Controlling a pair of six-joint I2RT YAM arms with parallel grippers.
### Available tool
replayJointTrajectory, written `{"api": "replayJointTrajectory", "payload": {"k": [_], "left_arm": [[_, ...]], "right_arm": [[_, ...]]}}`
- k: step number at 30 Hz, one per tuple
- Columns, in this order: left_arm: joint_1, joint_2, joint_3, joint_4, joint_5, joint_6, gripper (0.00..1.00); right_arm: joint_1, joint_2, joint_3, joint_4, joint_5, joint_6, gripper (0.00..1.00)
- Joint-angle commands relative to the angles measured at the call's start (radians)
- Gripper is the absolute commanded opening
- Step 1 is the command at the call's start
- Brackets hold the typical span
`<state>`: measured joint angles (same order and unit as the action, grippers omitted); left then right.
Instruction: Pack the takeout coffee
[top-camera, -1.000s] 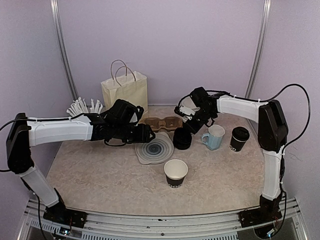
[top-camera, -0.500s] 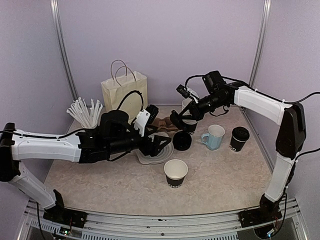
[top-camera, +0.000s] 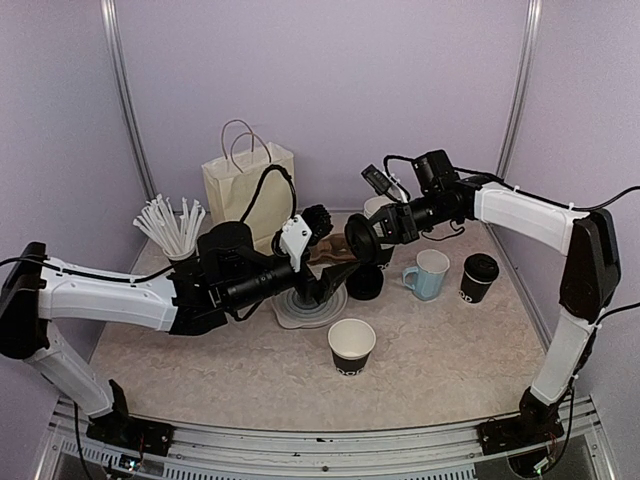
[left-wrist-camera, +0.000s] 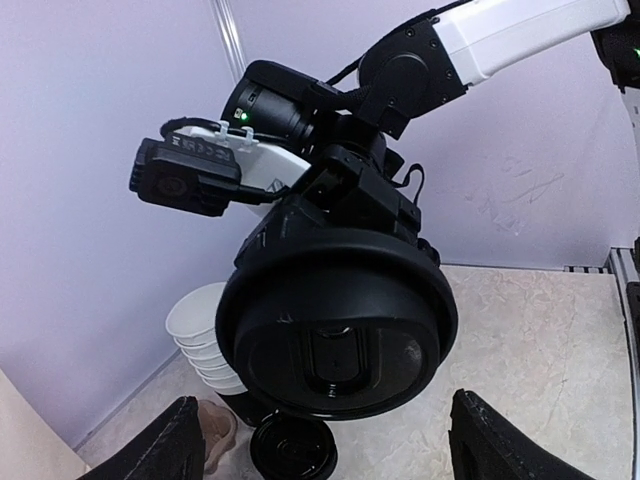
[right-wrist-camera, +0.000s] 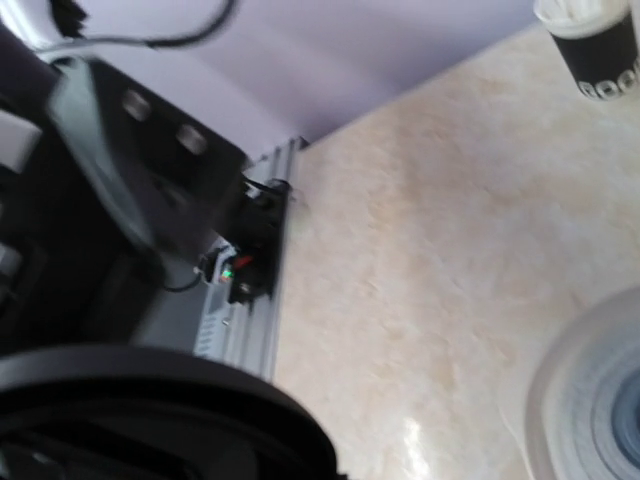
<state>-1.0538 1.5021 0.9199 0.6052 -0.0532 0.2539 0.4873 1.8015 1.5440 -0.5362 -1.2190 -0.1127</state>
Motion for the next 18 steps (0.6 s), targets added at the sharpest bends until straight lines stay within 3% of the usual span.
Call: {"api": "replayJointTrajectory", "payload": {"k": [1, 18], "left_arm": [[-0.013, 0.059, 0.062, 0.049, 0.004, 0.051, 0.82], [-0.011, 0.145, 0.124, 0.071, 0.043, 0.028, 0.79]], "right_arm": [[-0.003, -0.042, -0.021, 0.054, -0.084, 0.035, 0.01], [-0.003, -0.047, -0.039, 0.061, -0.093, 0.034, 0.04]]}}
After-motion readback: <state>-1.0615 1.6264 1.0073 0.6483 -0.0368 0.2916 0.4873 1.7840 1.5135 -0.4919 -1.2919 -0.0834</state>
